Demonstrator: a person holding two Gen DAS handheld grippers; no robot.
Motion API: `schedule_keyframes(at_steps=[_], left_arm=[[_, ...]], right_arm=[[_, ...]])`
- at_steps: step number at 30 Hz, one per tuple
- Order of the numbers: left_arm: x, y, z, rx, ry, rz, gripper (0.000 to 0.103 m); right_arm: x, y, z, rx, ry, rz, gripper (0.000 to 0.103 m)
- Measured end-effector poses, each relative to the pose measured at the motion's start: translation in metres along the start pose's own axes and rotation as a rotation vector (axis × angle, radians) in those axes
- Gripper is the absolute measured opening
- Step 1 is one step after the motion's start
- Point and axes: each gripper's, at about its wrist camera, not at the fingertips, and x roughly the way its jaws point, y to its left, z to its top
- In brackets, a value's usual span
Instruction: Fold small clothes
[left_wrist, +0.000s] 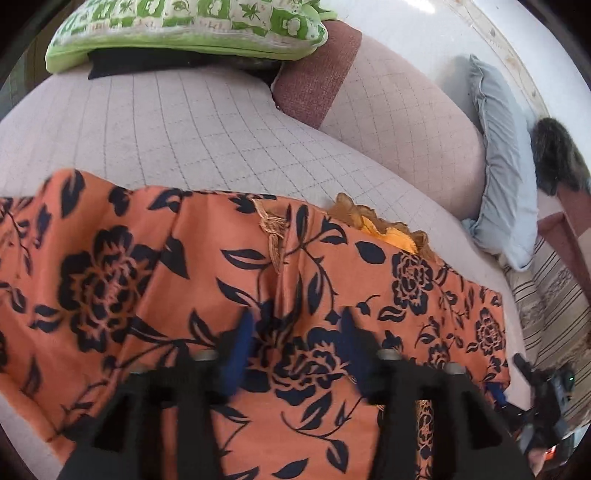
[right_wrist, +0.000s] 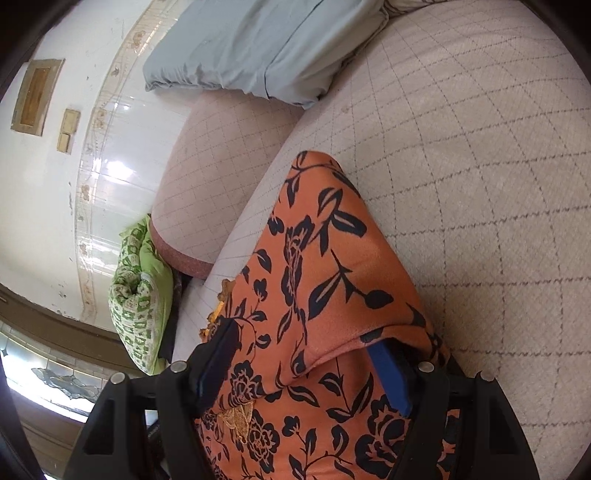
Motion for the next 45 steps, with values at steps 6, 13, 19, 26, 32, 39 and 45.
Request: schedule_keyframes(at_steps=[6,13,19,26,32,39,45], left_arm=[[0.011,-0.008,-0.004,0.051,-0.012,0.033,0.014],[0.01,-0.01,-0.007,0.071,-0.06,0.033,0.003],[-0.012,-0.021,-0.008,0.116,-0.083,-0.046,0.003],[-0.023,-0.014,-0.003,0.07,-0.078,-0.092,0.003],[0.001,-0.013,-0.007,0.062,0.0,-0.064,0.003],[0.011,-0.006,-0.009,0.041,0.006,-0.008,0.011],[0.009,-0.01,-0.012,0.066,-0.021,0.036,0.003]], right_arm=[[0.007,0.003,-0.004,-0.045,0.004,-0.029,0.073],[0.009,0.004,-0.006,-0.052,0.003,-0.031,0.073],[0.009,0.004,-0.005,-0.052,0.004,-0.031,0.074],[0.011,0.008,-0.006,-0.065,0.001,-0.044,0.074],[0.013,0.011,-0.009,-0.07,-0.003,-0.053,0.074],[0.014,0.011,-0.008,-0.07,0.0,-0.054,0.074],[0.013,0.008,-0.008,-0.057,-0.004,-0.047,0.074]])
